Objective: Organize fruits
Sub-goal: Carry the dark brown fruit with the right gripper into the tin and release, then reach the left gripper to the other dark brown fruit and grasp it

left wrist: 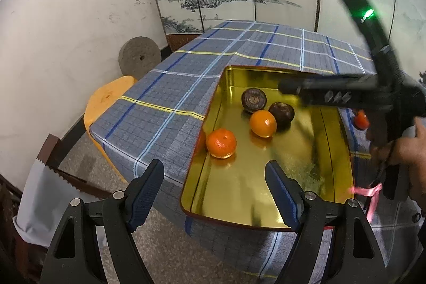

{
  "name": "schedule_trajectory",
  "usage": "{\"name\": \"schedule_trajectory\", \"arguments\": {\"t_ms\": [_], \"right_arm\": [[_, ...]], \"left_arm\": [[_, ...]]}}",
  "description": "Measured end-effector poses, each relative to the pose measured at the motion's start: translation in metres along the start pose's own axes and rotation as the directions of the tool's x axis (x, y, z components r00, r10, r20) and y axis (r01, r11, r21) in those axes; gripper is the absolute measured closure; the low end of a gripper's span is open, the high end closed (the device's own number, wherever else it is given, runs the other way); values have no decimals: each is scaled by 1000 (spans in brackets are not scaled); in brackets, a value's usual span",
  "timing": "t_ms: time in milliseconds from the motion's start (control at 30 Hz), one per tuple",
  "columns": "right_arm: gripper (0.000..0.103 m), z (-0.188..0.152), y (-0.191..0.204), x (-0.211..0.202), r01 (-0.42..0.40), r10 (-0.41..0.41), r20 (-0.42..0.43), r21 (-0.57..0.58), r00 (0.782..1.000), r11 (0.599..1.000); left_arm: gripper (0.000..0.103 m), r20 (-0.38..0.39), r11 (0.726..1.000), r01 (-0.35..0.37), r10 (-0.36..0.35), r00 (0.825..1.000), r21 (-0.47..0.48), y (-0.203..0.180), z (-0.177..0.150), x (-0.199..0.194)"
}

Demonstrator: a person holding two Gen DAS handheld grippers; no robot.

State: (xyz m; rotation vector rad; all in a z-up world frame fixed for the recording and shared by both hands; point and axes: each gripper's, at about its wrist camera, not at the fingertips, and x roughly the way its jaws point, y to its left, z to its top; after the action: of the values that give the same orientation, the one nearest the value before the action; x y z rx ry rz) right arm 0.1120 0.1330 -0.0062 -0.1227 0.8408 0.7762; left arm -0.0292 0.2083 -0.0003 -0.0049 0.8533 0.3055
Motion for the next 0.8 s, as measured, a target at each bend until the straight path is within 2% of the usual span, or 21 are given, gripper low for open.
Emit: {"name": "schedule_trajectory", "arguments": {"t_ms": [133,267,333,433,533,667,767,800], "right_arm": [[36,-7,-5,-26,-20,18,72,19,997,1000],[35,-35,-7,-60,-3,1,119,21,993,1000],[34,-56,-11,-81,24,-28,136,28,990,999],[26,-89,-24,-111,88,-96,148,57,984,994],[25,-126,-54,-142,168,-184,137,121,973,978],[26,-176,-119,-186,295,-328,79,282,941,913],[26,-205,-158,-217,396,-439,39,364,898,843],[26,-215,-170,-228,443,-484,17,378,875,813]], "left_arm": [[24,-6,1000,5,-5,1000,8,-5,0,1],[24,-6,1000,11,-11,1000,22,-12,2,0],[24,-9,999,17,-17,1000,37,-19,2,-1],[24,-5,998,28,-28,1000,64,-30,4,-5],[24,14,994,47,-49,999,98,-45,7,-14],[24,15,977,127,-132,991,171,-74,12,-25],[24,-5,957,187,-191,982,221,-105,16,-29],[24,-20,947,218,-220,975,236,-115,18,-30]]}}
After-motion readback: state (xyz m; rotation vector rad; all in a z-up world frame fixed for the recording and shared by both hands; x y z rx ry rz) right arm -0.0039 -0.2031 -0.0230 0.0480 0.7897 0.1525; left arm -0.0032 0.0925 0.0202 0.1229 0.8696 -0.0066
